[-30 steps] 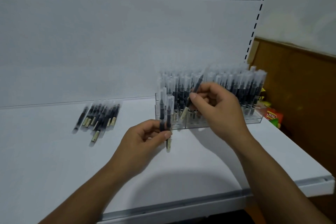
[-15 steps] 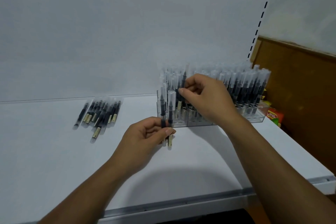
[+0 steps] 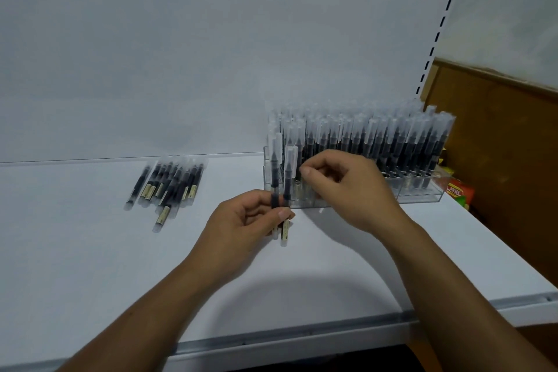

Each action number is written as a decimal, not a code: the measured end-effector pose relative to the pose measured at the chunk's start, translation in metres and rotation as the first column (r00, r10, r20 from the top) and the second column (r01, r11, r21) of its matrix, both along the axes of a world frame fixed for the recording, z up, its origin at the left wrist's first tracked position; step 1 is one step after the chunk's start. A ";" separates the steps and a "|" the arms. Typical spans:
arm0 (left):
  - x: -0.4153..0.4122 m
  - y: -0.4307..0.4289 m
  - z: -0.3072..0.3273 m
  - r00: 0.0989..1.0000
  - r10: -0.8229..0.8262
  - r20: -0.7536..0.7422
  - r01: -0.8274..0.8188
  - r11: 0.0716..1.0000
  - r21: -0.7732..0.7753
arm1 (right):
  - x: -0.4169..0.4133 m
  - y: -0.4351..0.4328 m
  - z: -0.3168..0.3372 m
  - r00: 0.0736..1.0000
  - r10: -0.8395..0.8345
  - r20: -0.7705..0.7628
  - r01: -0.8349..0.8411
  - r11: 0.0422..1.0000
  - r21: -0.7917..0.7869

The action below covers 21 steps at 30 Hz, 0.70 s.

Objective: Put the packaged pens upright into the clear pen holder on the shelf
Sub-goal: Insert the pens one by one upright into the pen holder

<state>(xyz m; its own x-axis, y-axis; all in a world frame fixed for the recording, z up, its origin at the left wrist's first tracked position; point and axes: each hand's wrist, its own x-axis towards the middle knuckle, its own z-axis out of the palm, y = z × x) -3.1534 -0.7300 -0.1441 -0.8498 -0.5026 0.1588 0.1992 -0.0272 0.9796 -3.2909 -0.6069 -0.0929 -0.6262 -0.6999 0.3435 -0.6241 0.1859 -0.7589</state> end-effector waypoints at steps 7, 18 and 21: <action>0.002 0.001 0.003 0.999 -0.024 0.030 0.027 0.996 -0.083 | 0.014 0.006 -0.008 0.958 0.215 0.192 -0.205 0.976 -0.072; 0.000 0.003 0.000 0.999 -0.008 0.048 0.007 1.000 0.027 | -0.012 0.006 0.028 0.981 -0.072 0.177 0.129 0.934 -0.334; 0.001 0.004 0.000 0.999 -0.006 0.048 0.004 0.999 0.039 | -0.019 -0.002 0.026 0.988 -0.130 0.088 0.150 0.947 -0.284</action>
